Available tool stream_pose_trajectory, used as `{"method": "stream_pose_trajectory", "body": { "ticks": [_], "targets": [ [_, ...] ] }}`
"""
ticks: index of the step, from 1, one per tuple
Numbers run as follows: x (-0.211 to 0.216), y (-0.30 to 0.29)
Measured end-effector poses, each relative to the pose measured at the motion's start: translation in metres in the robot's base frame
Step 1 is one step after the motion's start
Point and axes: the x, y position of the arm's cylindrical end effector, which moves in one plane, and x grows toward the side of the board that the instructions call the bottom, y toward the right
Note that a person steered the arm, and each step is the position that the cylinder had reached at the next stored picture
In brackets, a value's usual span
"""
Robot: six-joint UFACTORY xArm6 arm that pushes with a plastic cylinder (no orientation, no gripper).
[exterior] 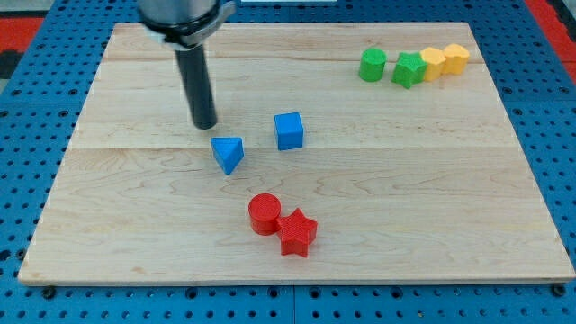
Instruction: Place the blue blocks at the center of the board
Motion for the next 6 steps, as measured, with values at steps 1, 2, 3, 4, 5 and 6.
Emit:
{"method": "stream_pose_trajectory", "body": {
  "ticks": [1, 2, 3, 4, 5, 6],
  "targets": [
    [0.03, -0.016],
    [0.066, -0.005],
    [0.077, 0.014],
    [0.072, 0.033],
    [0.058, 0.063],
    [0.034, 0.091]
  ]
}}
